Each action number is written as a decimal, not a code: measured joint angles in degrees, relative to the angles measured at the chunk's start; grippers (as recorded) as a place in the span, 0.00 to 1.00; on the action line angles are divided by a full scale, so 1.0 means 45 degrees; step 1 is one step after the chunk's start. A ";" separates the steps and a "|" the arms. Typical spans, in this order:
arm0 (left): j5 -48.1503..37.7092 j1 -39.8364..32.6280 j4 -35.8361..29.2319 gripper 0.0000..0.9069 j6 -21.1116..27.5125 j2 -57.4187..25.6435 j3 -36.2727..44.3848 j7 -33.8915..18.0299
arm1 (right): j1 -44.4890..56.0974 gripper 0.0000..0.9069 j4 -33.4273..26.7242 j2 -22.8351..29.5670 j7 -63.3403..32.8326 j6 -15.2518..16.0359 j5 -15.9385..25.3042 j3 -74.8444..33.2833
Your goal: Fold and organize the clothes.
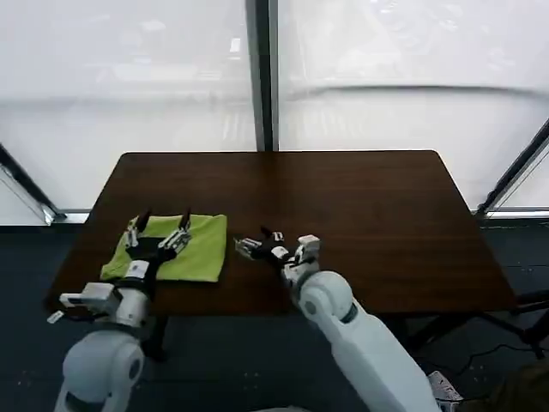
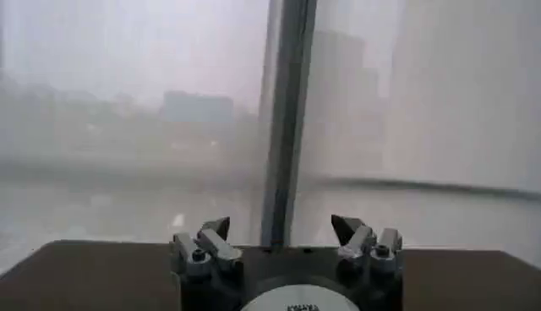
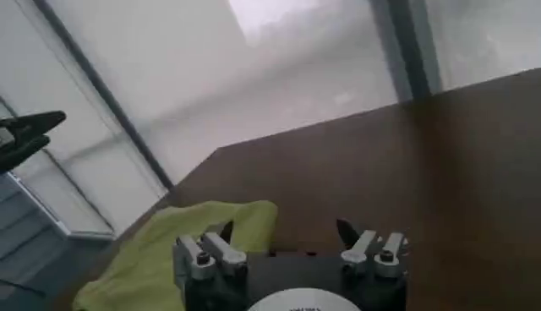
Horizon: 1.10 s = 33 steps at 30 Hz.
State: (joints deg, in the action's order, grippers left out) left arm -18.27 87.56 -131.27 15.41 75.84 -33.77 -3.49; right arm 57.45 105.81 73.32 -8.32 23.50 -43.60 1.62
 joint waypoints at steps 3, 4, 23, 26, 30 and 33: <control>-0.0001 0.0069 0.0041 0.97 -0.0045 0.0002 -0.0229 -0.0007 | -0.0776 0.97 -0.0993 0.0642 -0.0016 0.0027 0.0012 0.0599; -0.0003 0.0089 0.0060 0.97 -0.0061 -0.0001 -0.0297 -0.0008 | -0.0995 0.97 -0.1338 0.0845 -0.0011 0.0026 0.0025 0.0774; -0.0119 0.0251 0.0292 0.97 -0.0291 0.0069 -0.0744 -0.0009 | -0.1525 0.00 -0.3900 0.2877 0.0025 -0.0015 -0.0107 0.1114; -0.0122 0.0316 0.0326 0.97 -0.0316 0.0083 -0.0771 -0.0008 | -0.1388 0.00 -0.3880 0.2850 -0.0159 0.0139 -0.0107 0.0979; -0.0128 0.0406 0.0355 0.97 -0.0361 0.0083 -0.0826 0.0005 | -0.1178 0.00 -0.3406 0.2578 -0.0812 0.0921 -0.0013 0.0703; -0.0131 0.0373 0.0390 0.97 -0.0359 0.0106 -0.0807 0.0005 | -0.1080 0.00 -0.2963 0.2199 -0.1225 0.1452 0.0006 0.0347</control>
State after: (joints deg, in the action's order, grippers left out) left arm -18.86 89.24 -129.52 13.80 76.31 -37.40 -3.47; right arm 52.59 92.48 83.22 -13.83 30.03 -43.58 3.18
